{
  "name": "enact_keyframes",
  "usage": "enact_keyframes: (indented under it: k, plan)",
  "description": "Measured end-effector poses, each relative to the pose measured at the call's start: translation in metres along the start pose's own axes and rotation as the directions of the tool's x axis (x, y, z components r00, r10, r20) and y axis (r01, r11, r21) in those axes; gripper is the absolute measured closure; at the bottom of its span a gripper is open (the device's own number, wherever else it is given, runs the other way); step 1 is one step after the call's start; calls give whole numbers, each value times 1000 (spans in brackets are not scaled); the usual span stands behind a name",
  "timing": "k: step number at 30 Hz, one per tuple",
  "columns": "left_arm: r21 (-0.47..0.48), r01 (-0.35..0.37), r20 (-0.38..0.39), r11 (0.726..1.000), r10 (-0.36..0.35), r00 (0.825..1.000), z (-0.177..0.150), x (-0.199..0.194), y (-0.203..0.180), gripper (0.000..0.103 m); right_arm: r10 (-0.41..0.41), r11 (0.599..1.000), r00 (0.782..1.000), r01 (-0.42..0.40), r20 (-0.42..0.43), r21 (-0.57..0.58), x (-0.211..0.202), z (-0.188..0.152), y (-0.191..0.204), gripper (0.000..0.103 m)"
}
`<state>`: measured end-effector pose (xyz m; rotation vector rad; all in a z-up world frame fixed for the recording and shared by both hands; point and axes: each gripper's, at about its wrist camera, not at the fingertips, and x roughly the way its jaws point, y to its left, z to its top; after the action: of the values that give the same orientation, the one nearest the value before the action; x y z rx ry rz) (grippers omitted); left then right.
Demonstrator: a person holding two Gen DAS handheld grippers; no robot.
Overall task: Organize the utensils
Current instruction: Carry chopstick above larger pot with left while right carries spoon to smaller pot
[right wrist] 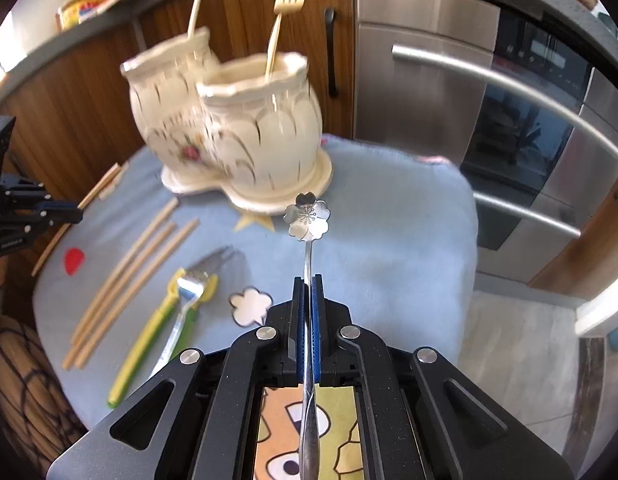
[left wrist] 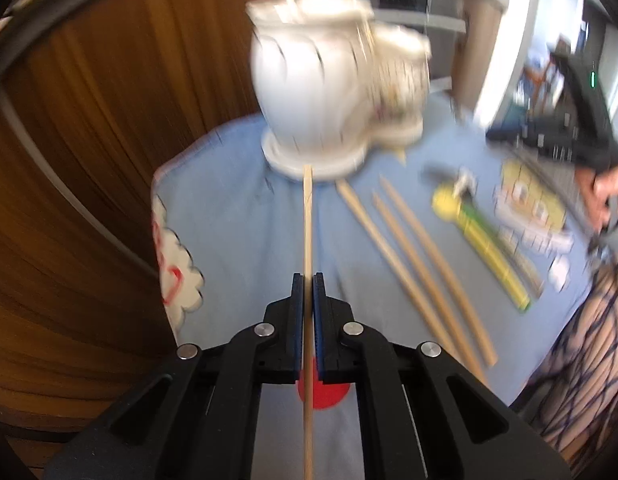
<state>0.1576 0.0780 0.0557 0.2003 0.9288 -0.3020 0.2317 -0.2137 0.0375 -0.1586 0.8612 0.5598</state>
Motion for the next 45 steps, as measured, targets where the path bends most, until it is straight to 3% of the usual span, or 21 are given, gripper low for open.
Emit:
enact_keyframes:
  k: [2, 5, 8, 14, 18, 21, 26, 30, 36, 45]
  plan:
    - [-41, 10, 97, 999, -6, 995, 7, -16, 6, 99, 12, 1000, 999, -12, 39, 14, -10, 3, 0, 99]
    - [-94, 25, 236, 995, -2, 972, 16, -42, 9, 99, 42, 998, 992, -47, 118, 38, -28, 11, -2, 99]
    - [-148, 59, 363, 987, -2, 932, 28, -60, 15, 99, 78, 993, 976, -94, 205, 70, -47, 20, -1, 99]
    - [-230, 92, 489, 969, 34, 872, 55, -72, 18, 99, 133, 976, 918, -187, 375, 113, -67, 46, 6, 99]
    - [-273, 157, 576, 949, 31, 817, 78, -76, 18, 99, 154, 963, 882, -235, 445, 132, -67, 62, 12, 99]
    - [-286, 182, 619, 941, 36, 785, 89, -72, 14, 99, 165, 954, 860, -263, 483, 142, -61, 71, 17, 99]
    - [-314, 183, 656, 932, 74, 751, 109, -64, 13, 99, 149, 950, 822, -273, 549, 151, -53, 85, 23, 99]
    - [-337, 211, 694, 917, 91, 714, 125, -57, 20, 99, 107, 958, 794, -243, 599, 152, -50, 100, 23, 99]
    - [-360, 208, 719, 909, 129, 683, 136, -50, 25, 99, 72, 964, 787, -214, 613, 161, -37, 122, 19, 99]
    - [-415, 206, 758, 886, 212, 616, 143, -46, 35, 99, -3, 976, 762, -139, 647, 168, -22, 141, 24, 99]
